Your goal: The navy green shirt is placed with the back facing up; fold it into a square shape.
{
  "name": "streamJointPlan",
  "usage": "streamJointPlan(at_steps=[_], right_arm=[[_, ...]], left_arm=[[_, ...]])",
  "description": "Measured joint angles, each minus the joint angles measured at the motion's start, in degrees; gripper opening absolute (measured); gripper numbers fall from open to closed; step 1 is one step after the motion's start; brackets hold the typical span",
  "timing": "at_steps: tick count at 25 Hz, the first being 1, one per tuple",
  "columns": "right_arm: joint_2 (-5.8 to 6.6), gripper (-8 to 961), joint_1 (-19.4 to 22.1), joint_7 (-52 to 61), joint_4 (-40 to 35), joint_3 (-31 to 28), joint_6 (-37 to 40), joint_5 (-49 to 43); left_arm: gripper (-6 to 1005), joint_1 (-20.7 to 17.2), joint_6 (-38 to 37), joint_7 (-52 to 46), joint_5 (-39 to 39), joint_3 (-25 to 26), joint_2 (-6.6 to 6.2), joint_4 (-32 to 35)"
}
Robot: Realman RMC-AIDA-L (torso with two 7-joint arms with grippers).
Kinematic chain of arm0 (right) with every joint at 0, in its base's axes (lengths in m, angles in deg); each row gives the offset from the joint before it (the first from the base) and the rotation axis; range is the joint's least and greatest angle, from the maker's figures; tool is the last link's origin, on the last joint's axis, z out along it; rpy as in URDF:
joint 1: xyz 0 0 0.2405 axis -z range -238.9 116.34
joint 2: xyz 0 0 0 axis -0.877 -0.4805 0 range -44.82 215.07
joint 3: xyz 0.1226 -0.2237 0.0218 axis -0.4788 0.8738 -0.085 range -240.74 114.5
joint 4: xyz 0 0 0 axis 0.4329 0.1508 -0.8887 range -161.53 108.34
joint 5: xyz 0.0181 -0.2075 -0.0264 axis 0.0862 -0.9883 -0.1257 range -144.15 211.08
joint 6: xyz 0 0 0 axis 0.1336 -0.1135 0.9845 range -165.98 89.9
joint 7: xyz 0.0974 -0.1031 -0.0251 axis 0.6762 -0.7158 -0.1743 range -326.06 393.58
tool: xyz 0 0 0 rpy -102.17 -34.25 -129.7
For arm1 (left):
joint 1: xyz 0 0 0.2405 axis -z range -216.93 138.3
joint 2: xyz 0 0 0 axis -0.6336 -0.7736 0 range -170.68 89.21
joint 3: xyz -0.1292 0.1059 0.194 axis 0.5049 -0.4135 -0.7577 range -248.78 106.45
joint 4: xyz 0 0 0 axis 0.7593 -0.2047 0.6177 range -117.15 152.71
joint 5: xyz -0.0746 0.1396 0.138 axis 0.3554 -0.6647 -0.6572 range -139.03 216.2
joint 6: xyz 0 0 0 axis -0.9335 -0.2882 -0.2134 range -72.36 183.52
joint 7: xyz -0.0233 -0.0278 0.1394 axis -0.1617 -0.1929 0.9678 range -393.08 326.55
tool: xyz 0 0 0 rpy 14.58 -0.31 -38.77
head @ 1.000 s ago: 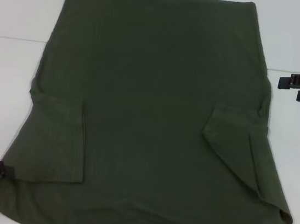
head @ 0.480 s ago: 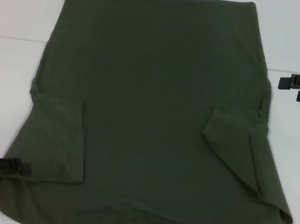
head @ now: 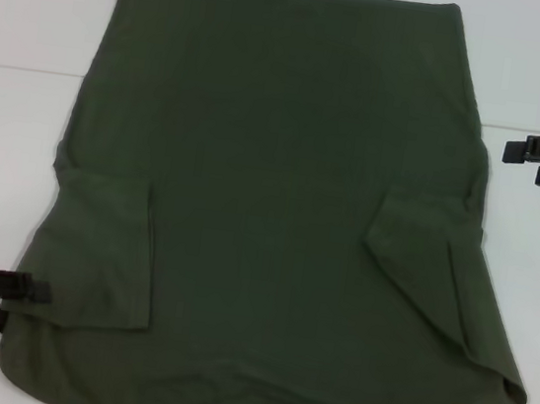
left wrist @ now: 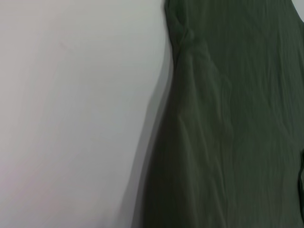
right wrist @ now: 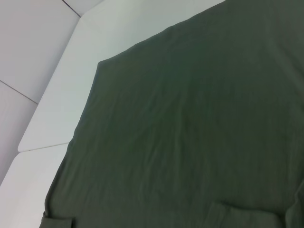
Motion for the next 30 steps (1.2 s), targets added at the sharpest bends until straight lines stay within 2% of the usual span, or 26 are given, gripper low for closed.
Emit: streamJointPlan(at_steps=[9, 11, 15, 22, 27, 30], right_arm=[[0.20, 853, 0.49, 0.00, 0.00, -0.27, 0.32, 0.00], [0.24, 853, 0.58, 0.00, 0.00, -0.28, 0.60, 0.00], [0.62, 853, 1.20, -1.57, -0.11, -0.21, 2.57, -0.74], [1.16, 853, 3.77, -3.00, -3.72, -0.47, 11.07, -7.57], [1.24, 853, 4.81, -2.62, -4.34, -0.23, 16.19, -14.54], [0.47, 854, 4.62, -2.49, -4.36, -0.06, 16.95, -17.87]], left_arm=[[480, 0.11, 0.08, 0.12, -0.19, -0.74, 0.11, -0.07], [239, 0.11, 0.09, 0.16, -0.20, -0.78, 0.13, -0.09], [158, 0.10, -0.28, 0.70, 0.16, -0.78, 0.15, -0.09], [17, 0.15, -4.61, 4.58, 3.02, -0.55, 0.11, 0.17], [7, 0.91, -6.57, 6.54, 5.17, -0.59, -0.31, 0.29], [5, 1.93, -6.45, 6.63, 5.19, -0.66, -0.67, 0.19]])
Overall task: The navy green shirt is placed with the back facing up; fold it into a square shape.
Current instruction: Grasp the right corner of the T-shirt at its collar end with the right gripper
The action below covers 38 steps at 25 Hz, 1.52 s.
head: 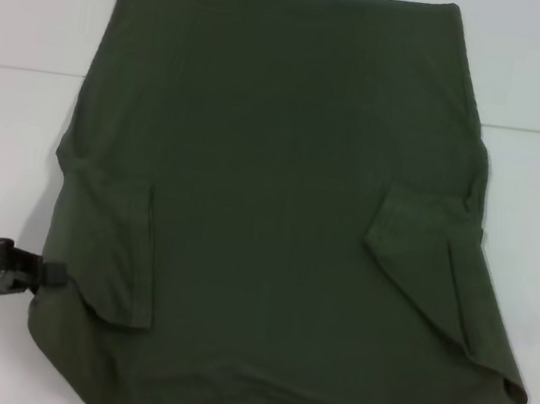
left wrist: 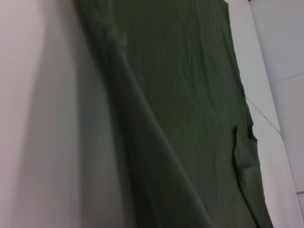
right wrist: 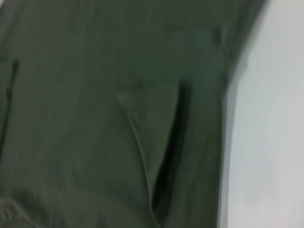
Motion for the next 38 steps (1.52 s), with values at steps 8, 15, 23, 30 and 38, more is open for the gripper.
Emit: streamJointPlan(at_steps=[8, 15, 23, 30, 38], right_arm=[[-3.63, 854, -0.52, -4.28, 0.28, 0.89, -0.43, -1.70], [-5.23, 854, -0.53, -6.05, 0.38, 1.30, -0.91, -3.61], [-5.91, 853, -0.53, -6.71, 0.69, 1.91, -2.20, -3.93], [-6.11, 840, -0.98, -6.52, 1.80, 2.15, -3.58, -4.04], [-6.46, 808, -1.63, -6.39, 2.83, 3.81, -4.79, -4.13]], left_arm=[[6, 0.92, 0.63, -0.29, 0.06, -0.06, -0.15, -0.24], [5, 0.91, 0.79, -0.41, 0.06, 0.08, -0.15, -0.35], [6, 0.93, 0.86, -0.44, 0.05, -0.01, -0.15, -0.46], [5, 0.97, 0.93, -0.44, 0.05, 0.27, -0.15, -0.46], [5, 0.99, 1.36, -0.48, 0.05, 0.34, -0.15, -0.49]])
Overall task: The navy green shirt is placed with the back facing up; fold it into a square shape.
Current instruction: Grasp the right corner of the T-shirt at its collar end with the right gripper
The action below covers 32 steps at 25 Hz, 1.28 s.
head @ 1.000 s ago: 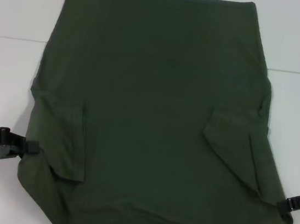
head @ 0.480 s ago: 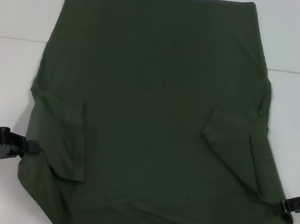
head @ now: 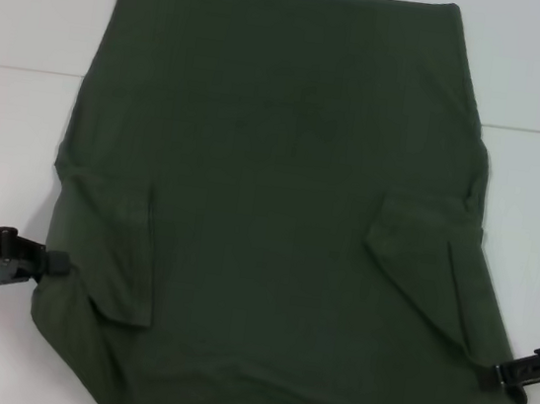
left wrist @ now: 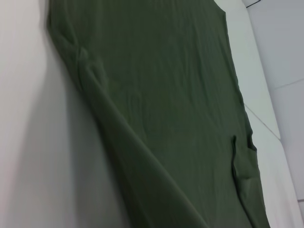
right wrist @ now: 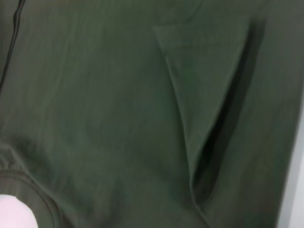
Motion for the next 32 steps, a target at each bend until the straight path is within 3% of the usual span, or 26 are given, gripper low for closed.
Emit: streamJointPlan(at_steps=[13, 24, 32], right_arm=[[-2.39, 755, -2.14, -0.80, 0.71, 0.66, 0.51, 0.56], [-2.30, 711, -2.87, 0.56, 0.80, 1.01, 0.46, 0.11], [-2.22, 417, -2.53, 1.04, 0.71, 1.03, 0.17, 0.01]], left_arm=[[6, 0.28, 0.50, -0.11, 0.00, -0.01, -0.44, -0.67], [6, 0.33, 0.57, -0.44, 0.00, 0.00, -0.44, -0.67], [5, 0.45, 0.65, -0.56, 0.00, -0.18, -0.52, -0.67]])
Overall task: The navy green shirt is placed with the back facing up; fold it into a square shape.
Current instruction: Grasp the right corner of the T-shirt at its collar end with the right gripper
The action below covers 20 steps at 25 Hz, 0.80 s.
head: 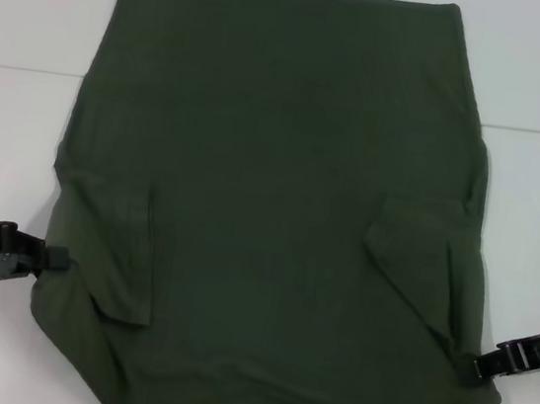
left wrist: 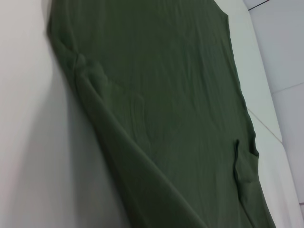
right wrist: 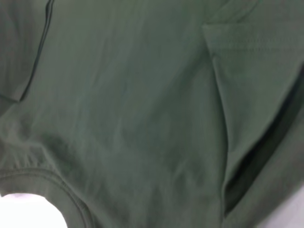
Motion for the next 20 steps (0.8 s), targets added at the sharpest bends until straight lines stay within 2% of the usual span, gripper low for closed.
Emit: streamJointPlan(at_steps=[8, 12, 15, 20], right_arm=[[0.31, 170, 0.23, -0.13, -0.28, -0.38, 0.53, 0.20], [0.48, 46, 0.28, -1.33, -0.40, -1.27, 2.43, 0.49], [0.83, 44, 0.45, -2.82, -0.52, -2.89, 4.84, 0.56], [2.13, 42, 1.83, -4.23, -0.58, -3.78, 8.24, 0.59]], left_arm=[[6, -0.05, -0.75, 0.34, 0.10, -0.11, 0.00, 0.02], [5, -0.25, -3.67, 1.93, -0.05, -0.27, -0.14, 0.54], [5, -0.52, -6.64, 3.14, -1.70, -0.41, -0.37, 1.64], [6, -1.11, -11.16, 4.41, -7.33, -1.10, -0.56, 4.19]])
